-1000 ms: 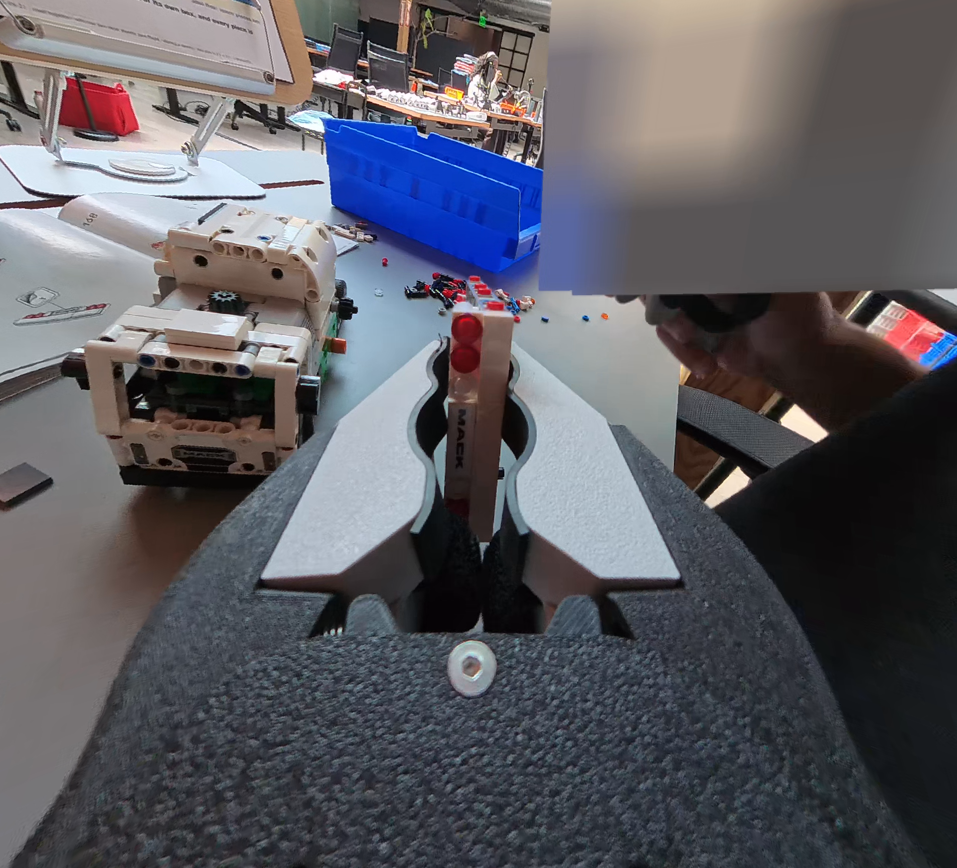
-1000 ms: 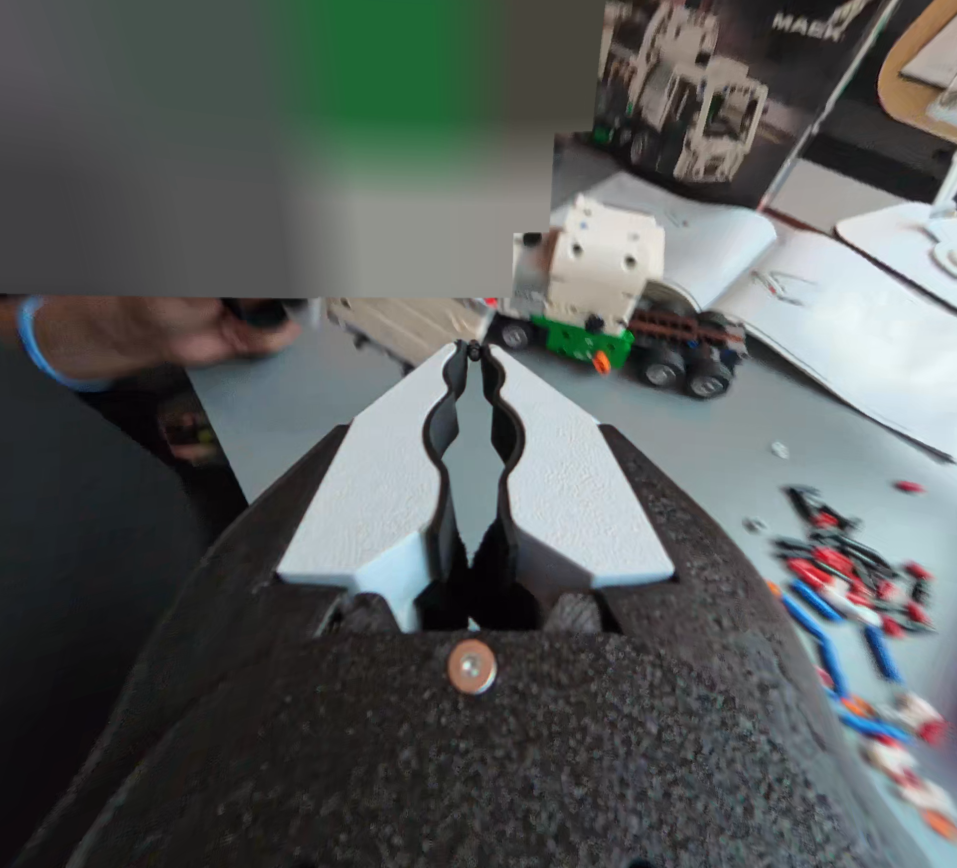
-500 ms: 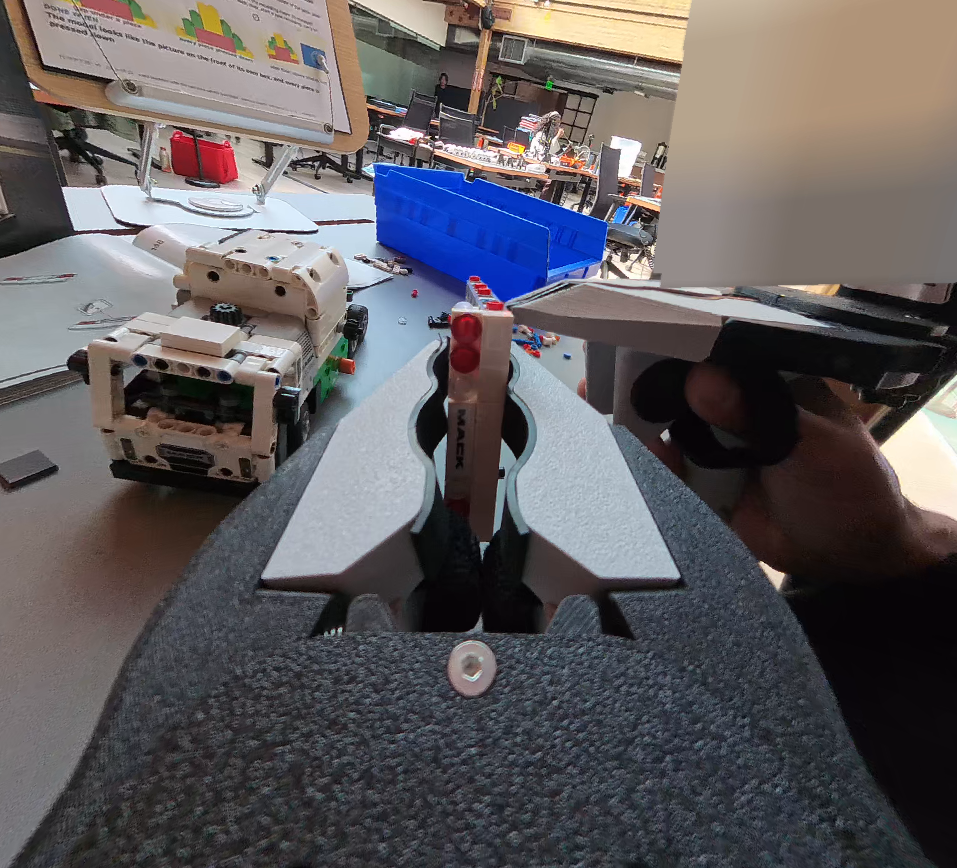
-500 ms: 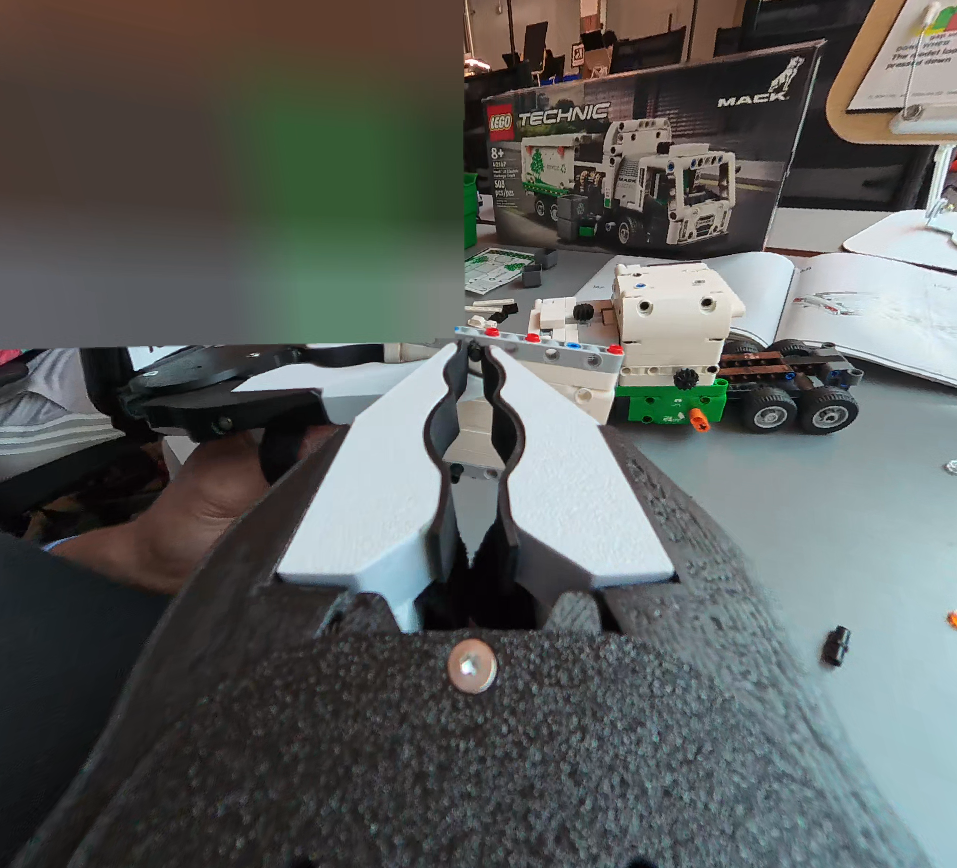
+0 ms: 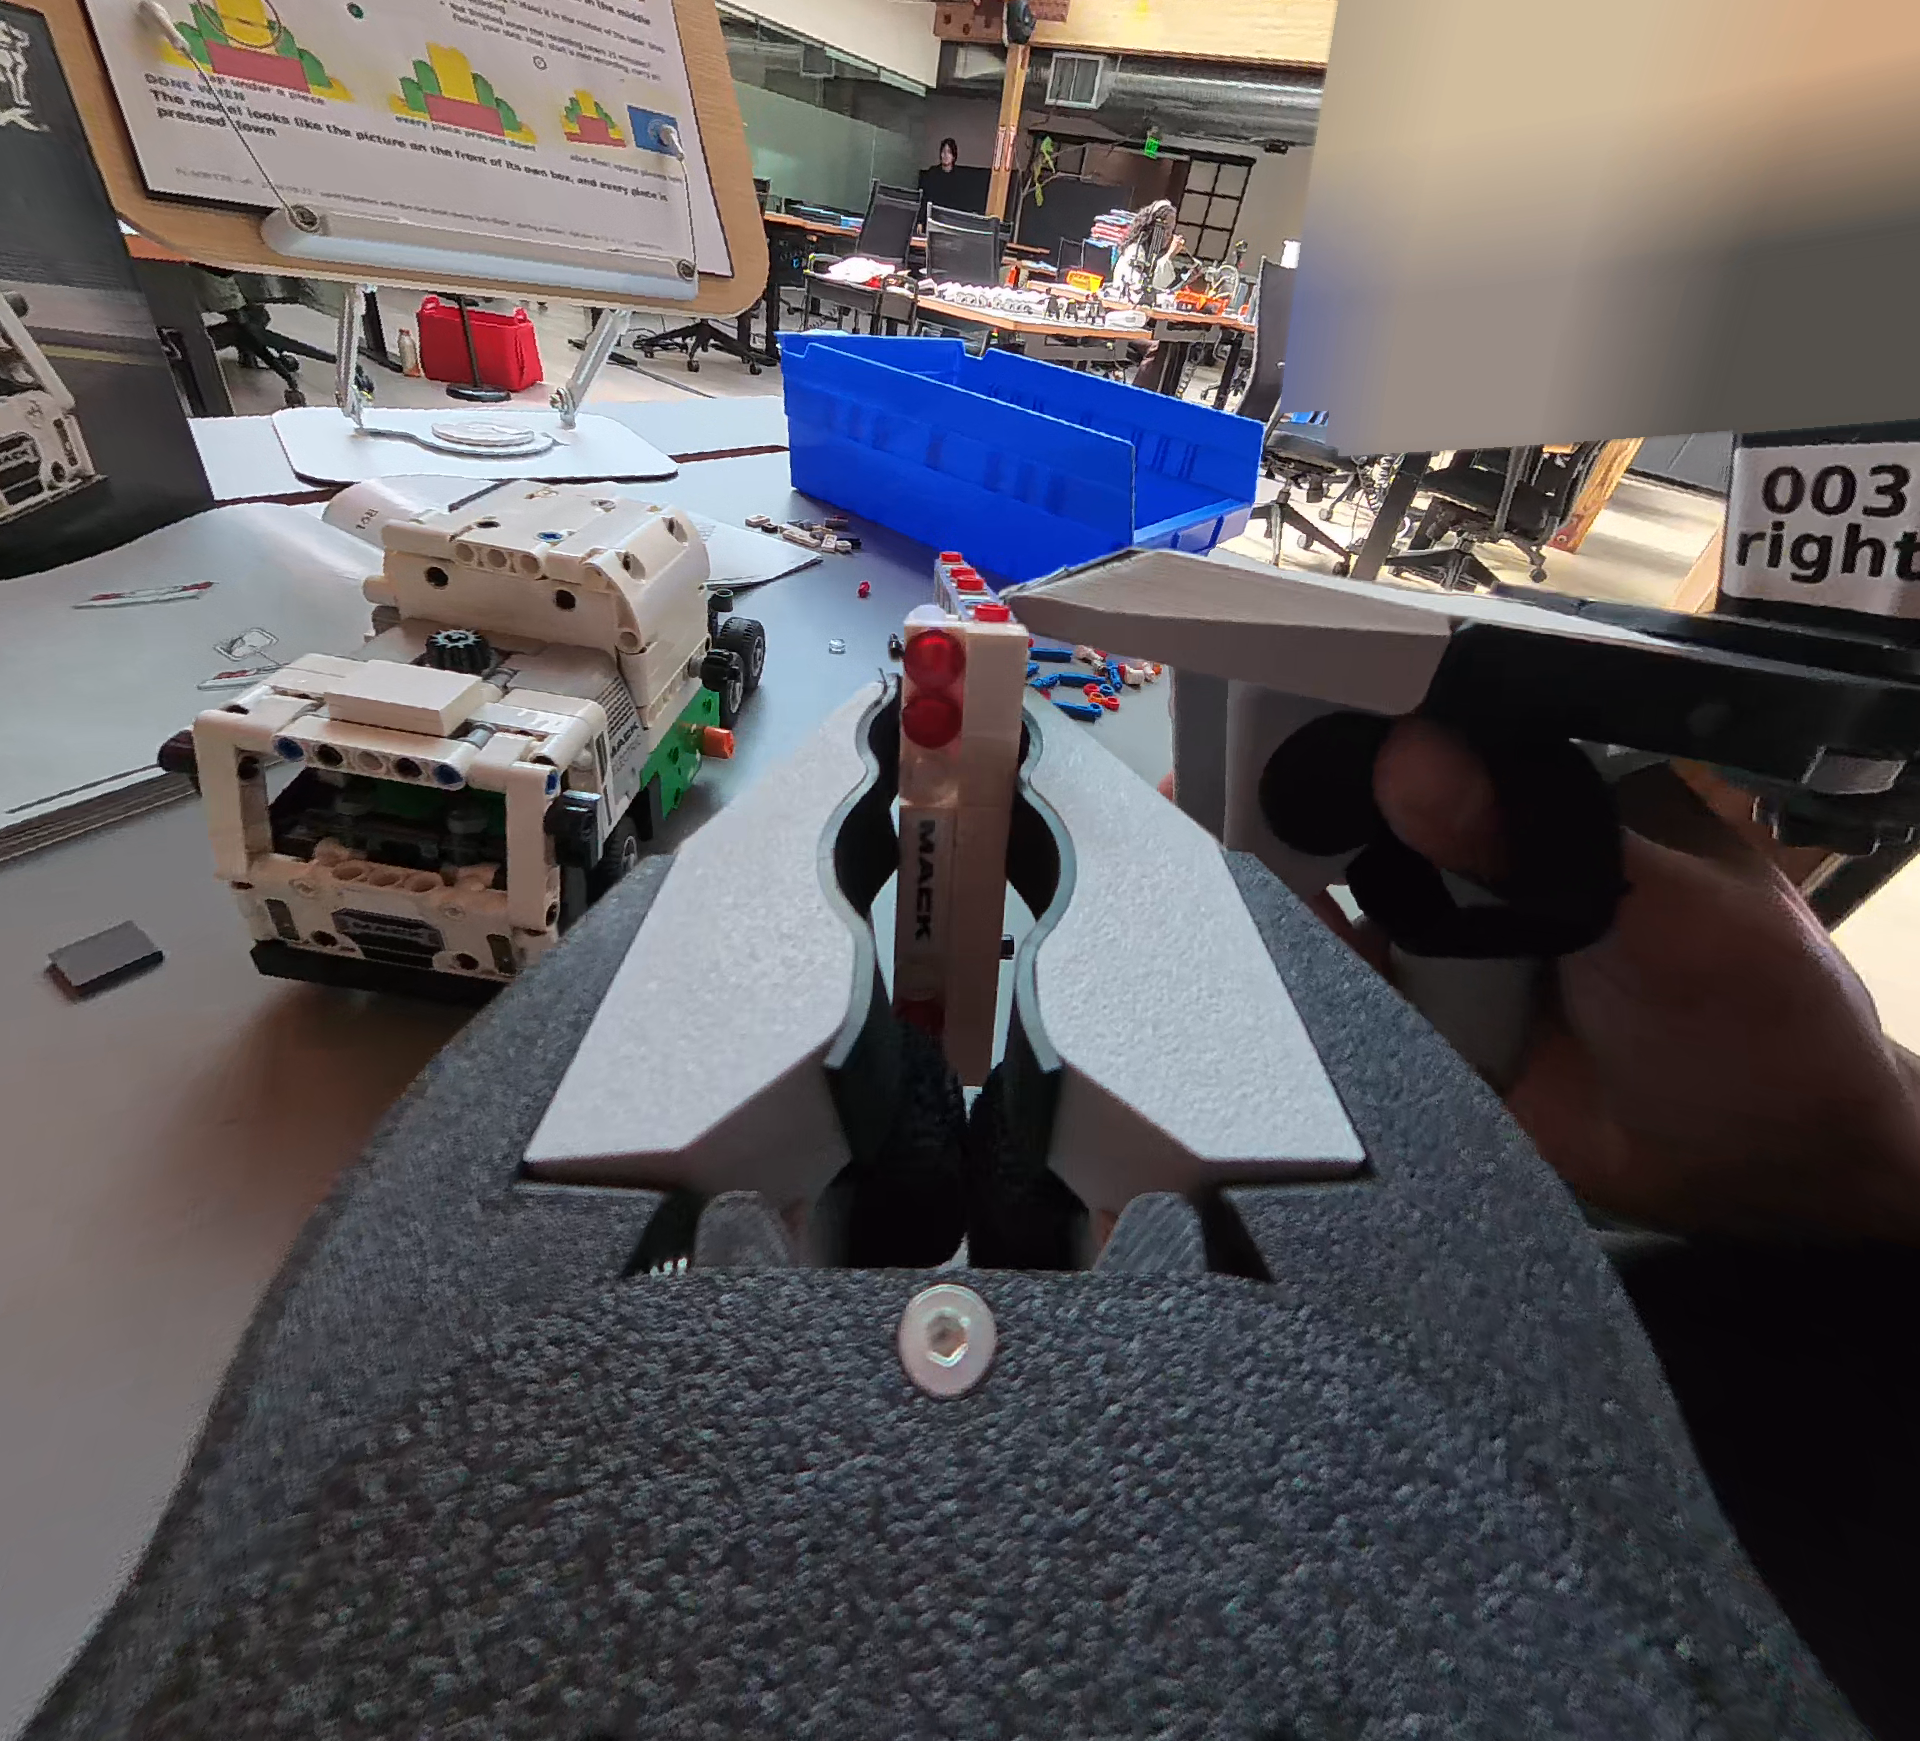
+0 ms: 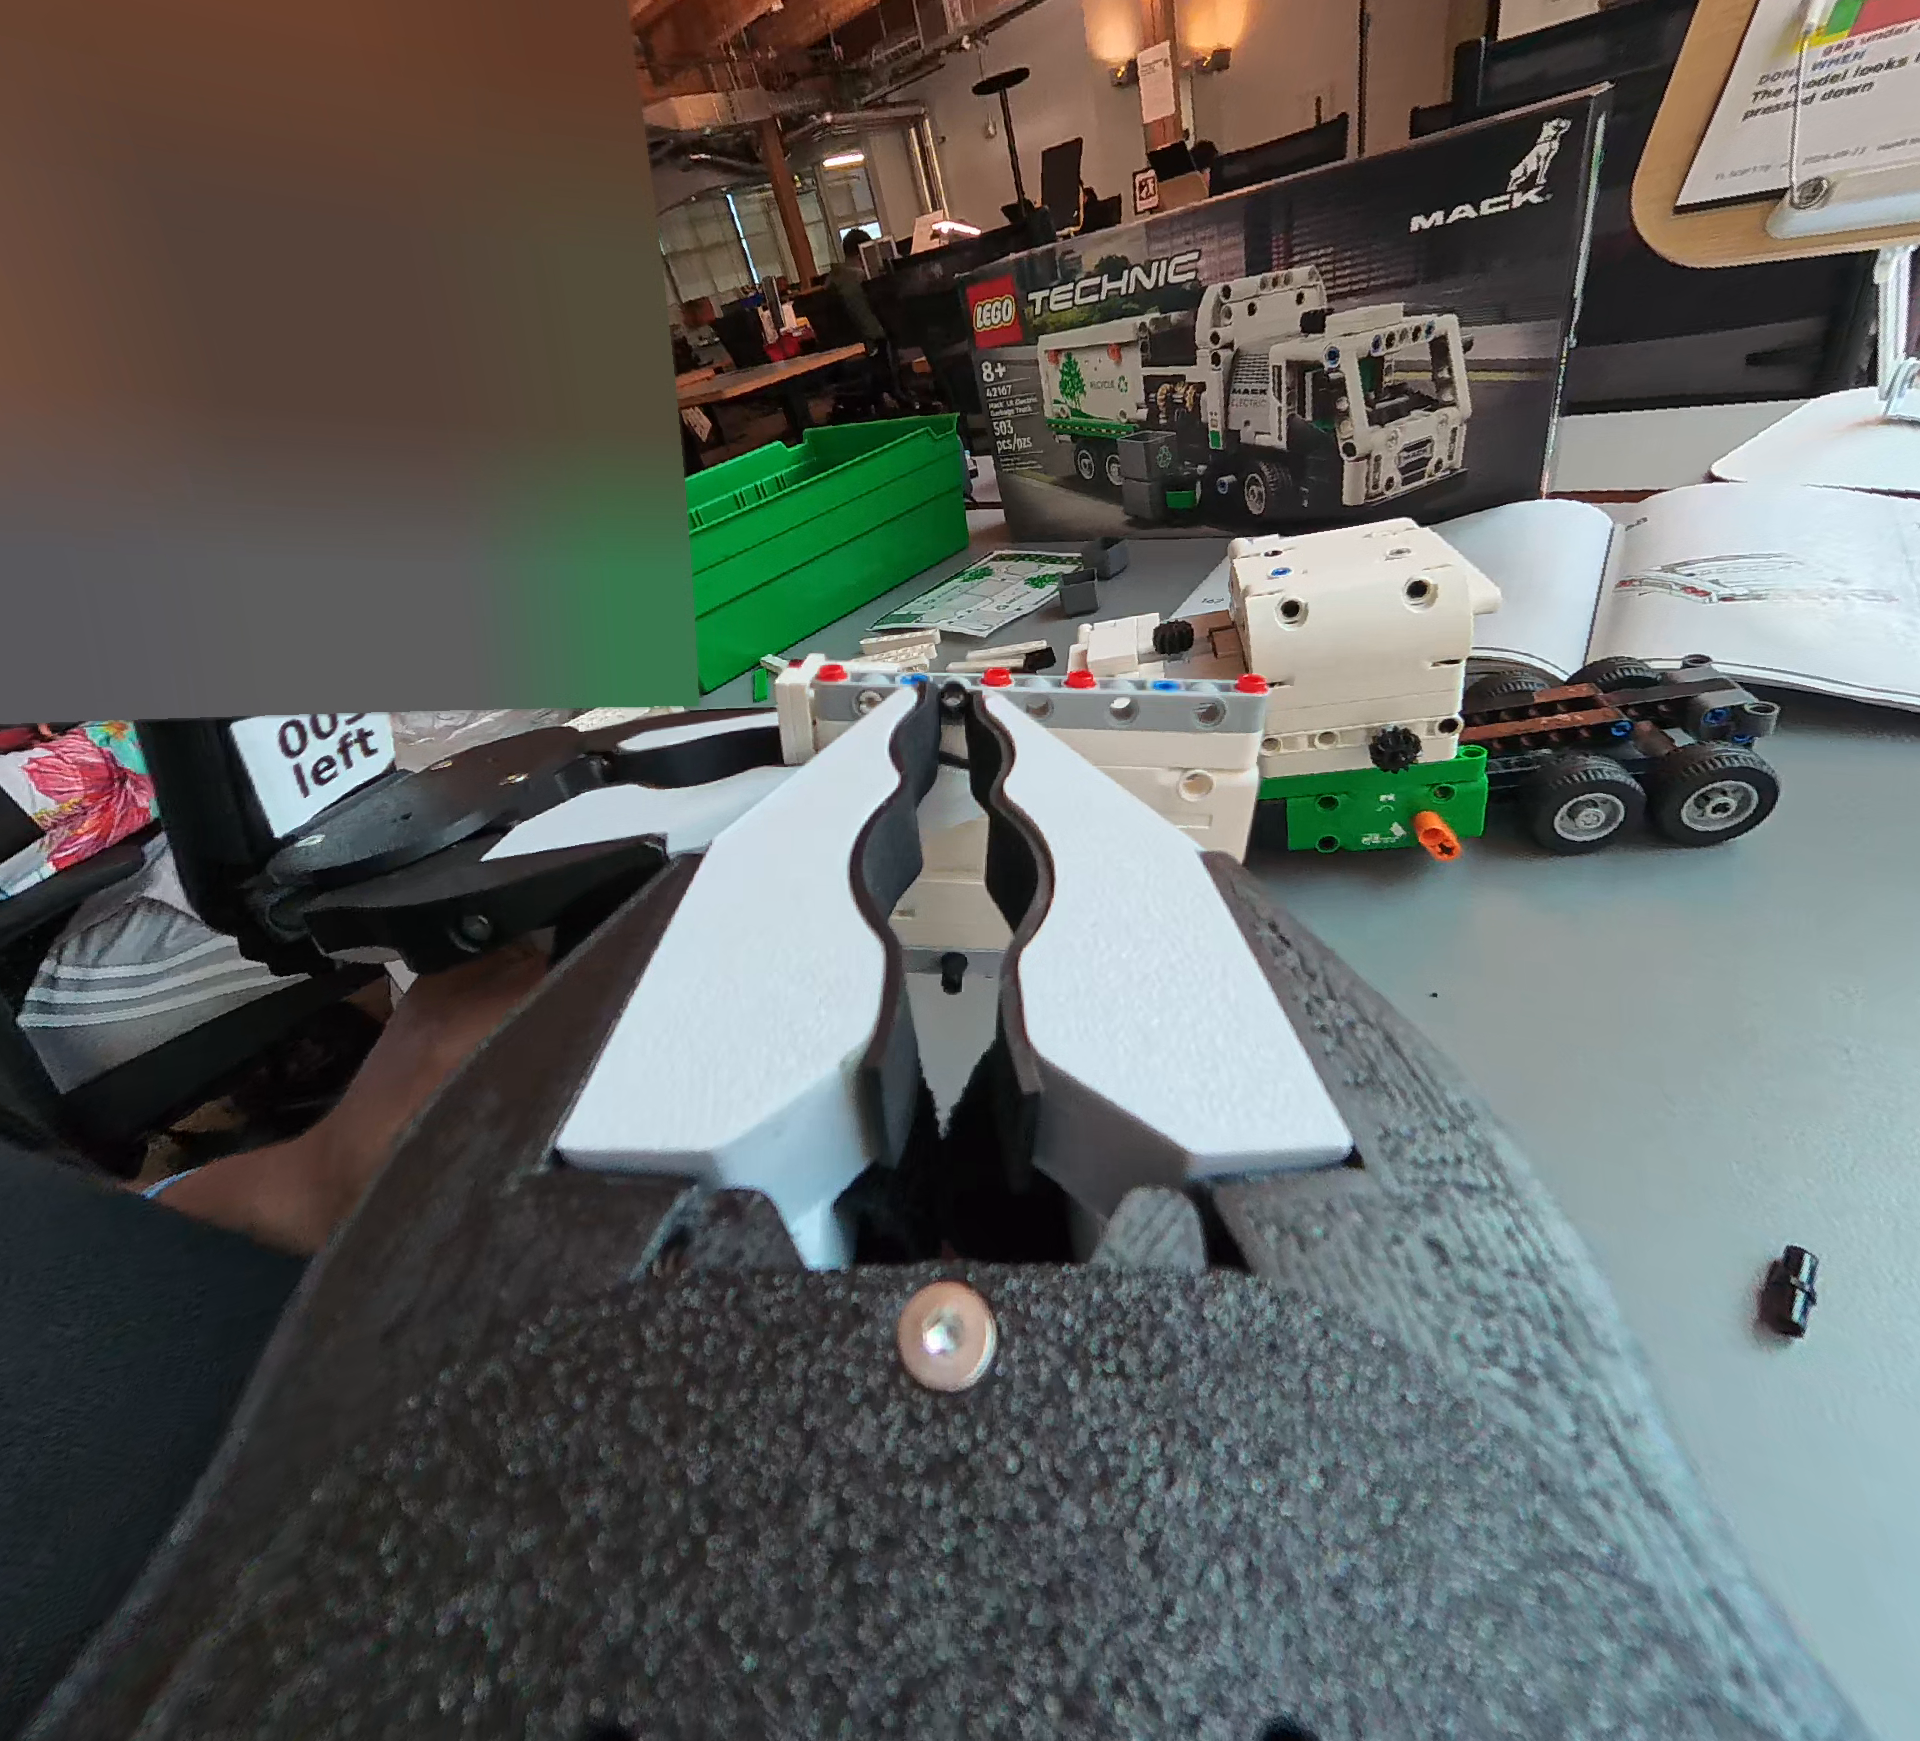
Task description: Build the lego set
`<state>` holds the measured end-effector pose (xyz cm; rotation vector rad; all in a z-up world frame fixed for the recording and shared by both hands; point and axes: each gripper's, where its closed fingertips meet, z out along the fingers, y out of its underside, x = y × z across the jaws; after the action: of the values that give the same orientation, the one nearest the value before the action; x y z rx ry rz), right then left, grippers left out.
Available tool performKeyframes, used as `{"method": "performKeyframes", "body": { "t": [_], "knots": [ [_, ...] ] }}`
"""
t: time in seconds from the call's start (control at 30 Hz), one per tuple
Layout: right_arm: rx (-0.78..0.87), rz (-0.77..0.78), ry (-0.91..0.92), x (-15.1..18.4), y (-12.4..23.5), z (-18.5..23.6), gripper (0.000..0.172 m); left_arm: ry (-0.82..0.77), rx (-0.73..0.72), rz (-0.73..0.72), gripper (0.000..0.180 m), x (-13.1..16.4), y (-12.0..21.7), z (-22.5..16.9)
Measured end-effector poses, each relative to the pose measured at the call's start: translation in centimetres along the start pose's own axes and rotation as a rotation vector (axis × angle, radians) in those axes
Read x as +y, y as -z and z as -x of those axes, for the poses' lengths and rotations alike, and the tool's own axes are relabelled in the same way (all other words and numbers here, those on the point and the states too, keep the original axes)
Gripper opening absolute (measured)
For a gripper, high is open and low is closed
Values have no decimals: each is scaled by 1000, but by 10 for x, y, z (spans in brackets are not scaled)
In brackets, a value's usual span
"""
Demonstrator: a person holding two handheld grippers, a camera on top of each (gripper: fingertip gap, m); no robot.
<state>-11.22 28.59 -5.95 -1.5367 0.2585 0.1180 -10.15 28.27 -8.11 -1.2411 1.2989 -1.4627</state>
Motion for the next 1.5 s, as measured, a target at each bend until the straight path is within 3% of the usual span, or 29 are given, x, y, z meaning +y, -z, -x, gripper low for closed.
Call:
{"method": "performKeyframes", "body": {
  "t": [0.3, 0.43, 0.6, 0.83, 0.93, 1.03, 1.5],
  "knots": [
    [0, -73, -45, 0, 2, -5, 3, 178, 56, -11, 14, 0, -6, -4],
    [48, -69, 60, 1, 1, -9, 3, 313, 103, -17, 14, 2, -9, -6],
    [99, -82, 213, -2, 3, -9, 3, 298, 102, -27, 13, 1, -9, -8],
    [74, -83, 175, 1, 0, -5, 3, 302, 62, -72, 13, -4, -6, -5],
    [6, -80, 25, 1, 1, -3, 3, 117, -20, -62, 14, -6, -5, -3],
    [-8, -67, -4, -2, 2, -1, 3, -106, -83, -41, 14, -6, -4, 0],
    [-127, 96, -98, 11, 4, -3, 3, -441, -33, 105, 14, 8, -2, 3]
  ]
}}
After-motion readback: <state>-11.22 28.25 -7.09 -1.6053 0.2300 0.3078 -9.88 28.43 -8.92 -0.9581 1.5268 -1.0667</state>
